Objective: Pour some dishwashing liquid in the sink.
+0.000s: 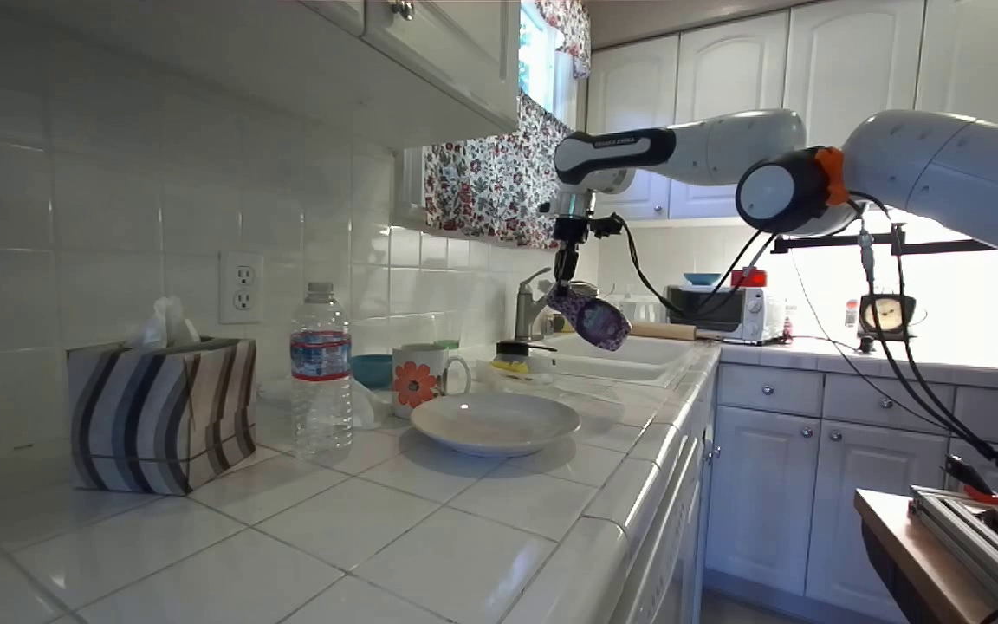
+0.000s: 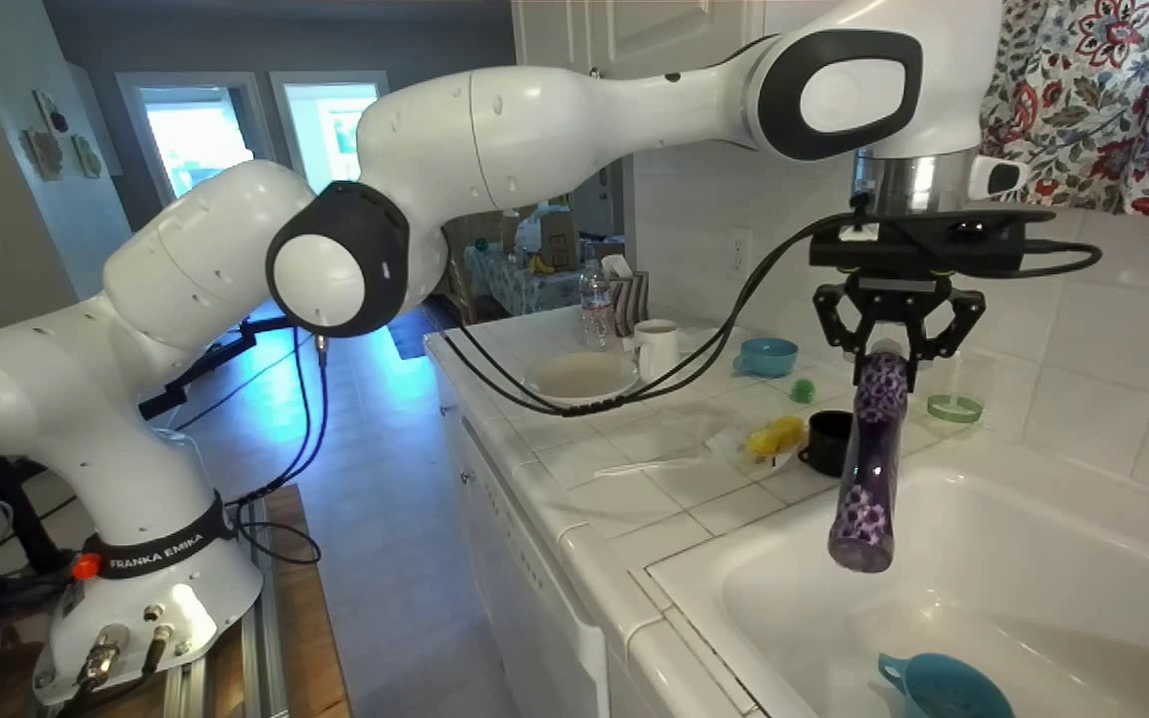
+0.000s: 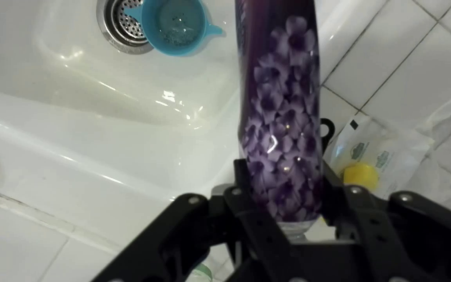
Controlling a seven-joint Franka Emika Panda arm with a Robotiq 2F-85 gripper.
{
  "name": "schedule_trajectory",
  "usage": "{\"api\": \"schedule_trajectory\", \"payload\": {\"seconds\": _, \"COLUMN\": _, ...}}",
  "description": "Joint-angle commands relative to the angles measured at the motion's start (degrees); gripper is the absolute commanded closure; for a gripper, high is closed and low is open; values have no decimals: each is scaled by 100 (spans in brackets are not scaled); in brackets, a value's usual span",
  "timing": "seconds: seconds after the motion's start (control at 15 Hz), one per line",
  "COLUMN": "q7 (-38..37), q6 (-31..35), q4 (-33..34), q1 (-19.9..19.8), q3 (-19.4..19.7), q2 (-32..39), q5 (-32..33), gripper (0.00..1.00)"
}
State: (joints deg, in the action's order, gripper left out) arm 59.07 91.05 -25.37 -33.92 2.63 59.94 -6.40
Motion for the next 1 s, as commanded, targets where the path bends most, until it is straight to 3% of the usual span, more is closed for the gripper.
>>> {"api": "schedule_trajectory", "payload": {"seconds": 0.0, "q7": -440, "q6": 49, "q4": -44, "q1": -260, "q3": -25, "q2": -106, "q5": 36, "gripper": 82}}
{"api": "schedule_trajectory", "payload": {"seconds": 0.4, "q7": -828, "q6": 14, "q4": -49, "q1": -475, "q3": 133, "q2": -133, "q5": 288, "gripper": 82}}
{"api": "schedule_trajectory", "payload": {"seconds": 0.93, "q7": -964, "q6": -107, "q4": -158, "q1": -54, "q3": 918, "q2": -177, "q5": 1526, "gripper": 82}}
